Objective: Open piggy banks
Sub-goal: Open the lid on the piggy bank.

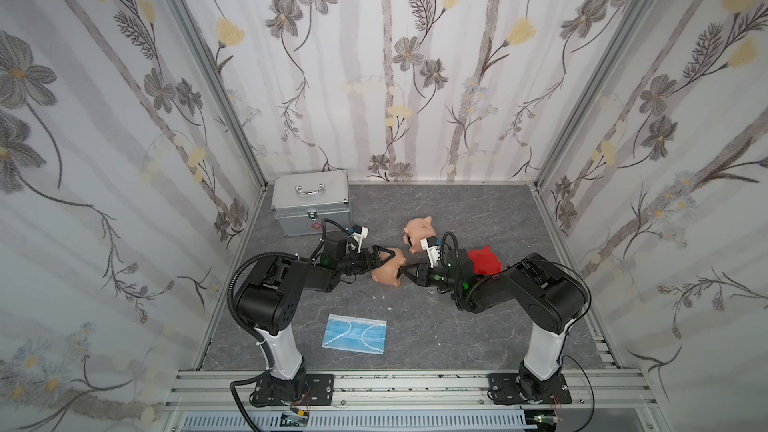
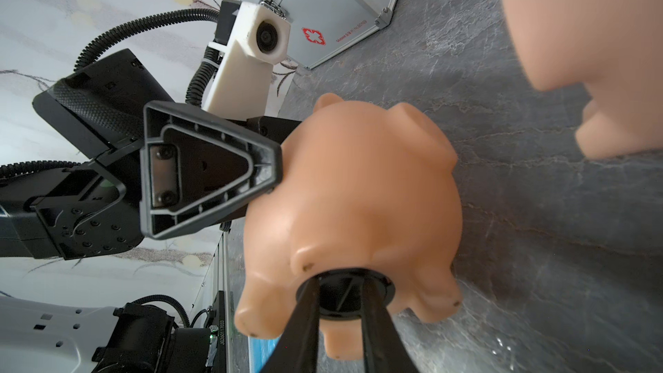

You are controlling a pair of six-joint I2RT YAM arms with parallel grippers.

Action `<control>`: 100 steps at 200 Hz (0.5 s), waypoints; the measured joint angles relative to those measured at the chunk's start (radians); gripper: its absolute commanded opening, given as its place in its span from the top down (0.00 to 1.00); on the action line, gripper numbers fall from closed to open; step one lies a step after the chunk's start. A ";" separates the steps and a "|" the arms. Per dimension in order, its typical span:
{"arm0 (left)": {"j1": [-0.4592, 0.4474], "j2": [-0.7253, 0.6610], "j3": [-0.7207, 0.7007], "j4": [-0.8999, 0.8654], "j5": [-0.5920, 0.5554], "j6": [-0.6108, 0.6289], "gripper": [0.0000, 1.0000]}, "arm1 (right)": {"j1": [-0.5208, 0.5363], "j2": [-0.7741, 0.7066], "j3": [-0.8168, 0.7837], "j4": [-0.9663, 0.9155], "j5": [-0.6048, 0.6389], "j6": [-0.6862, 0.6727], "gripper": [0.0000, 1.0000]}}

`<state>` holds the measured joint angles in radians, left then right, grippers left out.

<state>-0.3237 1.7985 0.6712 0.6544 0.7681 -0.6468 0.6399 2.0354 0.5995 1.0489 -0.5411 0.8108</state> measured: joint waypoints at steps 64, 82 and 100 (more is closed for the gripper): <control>0.000 0.005 0.001 0.011 -0.003 0.000 0.00 | 0.002 0.024 0.015 -0.003 -0.016 0.022 0.79; 0.000 0.006 0.001 0.014 -0.006 -0.001 0.00 | 0.003 0.032 0.021 -0.003 -0.019 0.034 0.79; -0.002 0.006 0.001 0.016 -0.008 -0.001 0.00 | 0.008 0.037 0.027 -0.005 -0.021 0.045 0.80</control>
<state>-0.3256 1.8042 0.6720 0.6704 0.7605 -0.6476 0.6479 2.0720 0.6266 1.0439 -0.5617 0.8562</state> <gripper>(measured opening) 0.998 0.206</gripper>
